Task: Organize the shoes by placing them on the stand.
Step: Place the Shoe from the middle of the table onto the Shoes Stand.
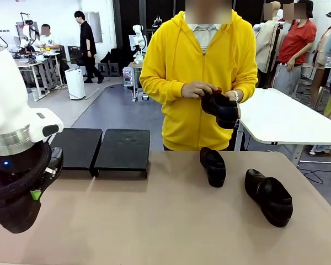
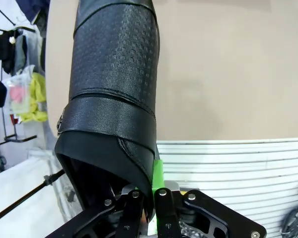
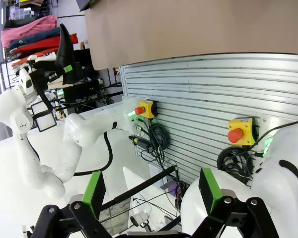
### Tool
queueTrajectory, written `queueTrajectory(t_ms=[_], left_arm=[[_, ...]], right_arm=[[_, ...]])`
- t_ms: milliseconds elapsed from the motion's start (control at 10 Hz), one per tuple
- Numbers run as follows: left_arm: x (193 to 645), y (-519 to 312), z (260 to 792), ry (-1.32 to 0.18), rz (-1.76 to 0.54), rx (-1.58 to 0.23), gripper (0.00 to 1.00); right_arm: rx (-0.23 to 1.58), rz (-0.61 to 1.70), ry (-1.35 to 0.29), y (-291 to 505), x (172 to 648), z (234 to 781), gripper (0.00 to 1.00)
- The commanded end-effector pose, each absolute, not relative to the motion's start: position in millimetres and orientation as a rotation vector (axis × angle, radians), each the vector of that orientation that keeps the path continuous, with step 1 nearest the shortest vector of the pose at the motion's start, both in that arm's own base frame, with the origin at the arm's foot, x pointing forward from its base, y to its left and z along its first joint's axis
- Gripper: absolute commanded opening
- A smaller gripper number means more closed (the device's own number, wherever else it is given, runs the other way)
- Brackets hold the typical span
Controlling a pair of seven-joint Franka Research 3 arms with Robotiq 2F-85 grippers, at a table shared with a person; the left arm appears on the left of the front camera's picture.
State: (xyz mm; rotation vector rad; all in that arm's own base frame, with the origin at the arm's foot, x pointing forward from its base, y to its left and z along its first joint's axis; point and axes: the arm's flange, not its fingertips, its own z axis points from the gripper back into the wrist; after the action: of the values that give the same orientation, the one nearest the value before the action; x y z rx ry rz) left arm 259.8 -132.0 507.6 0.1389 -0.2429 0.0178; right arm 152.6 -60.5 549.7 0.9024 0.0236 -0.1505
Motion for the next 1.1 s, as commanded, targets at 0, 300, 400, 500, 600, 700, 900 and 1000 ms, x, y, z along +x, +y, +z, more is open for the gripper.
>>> queueTrajectory(t_ms=[0, 300, 400, 500, 600, 700, 900, 1000], left_arm=[[318, -110, 528, -0.228, -0.003, 0.129, 0.0], [468, -40, 538, -0.303, 0.003, 0.124, 0.0], [505, -27, 533, -0.31, -0.036, 0.114, 0.0], [533, -18, 528, -0.318, -0.056, 0.117, 0.0], [551, -15, 521, -0.328, -0.065, 0.058, 0.0], [560, -14, 515, -0.359, -0.022, 0.076, 0.0], [571, -16, 497, -0.427, 0.072, 0.107, 0.0], [574, -20, 485, -0.449, 0.09, 0.092, 0.0]], right_arm=[[0.909, -0.127, 0.013, -63, 151, 552, 1.0], [0.909, -0.127, 0.013, -63, 151, 552, 1.0], [0.909, -0.127, 0.013, -63, 151, 552, 1.0], [0.909, -0.127, 0.013, -63, 151, 552, 1.0], [0.909, -0.127, 0.013, -63, 151, 552, 1.0], [0.909, -0.127, 0.013, -63, 151, 552, 1.0], [0.909, -0.127, 0.013, -63, 151, 552, 1.0], [0.909, -0.127, 0.013, -63, 151, 552, 1.0]])
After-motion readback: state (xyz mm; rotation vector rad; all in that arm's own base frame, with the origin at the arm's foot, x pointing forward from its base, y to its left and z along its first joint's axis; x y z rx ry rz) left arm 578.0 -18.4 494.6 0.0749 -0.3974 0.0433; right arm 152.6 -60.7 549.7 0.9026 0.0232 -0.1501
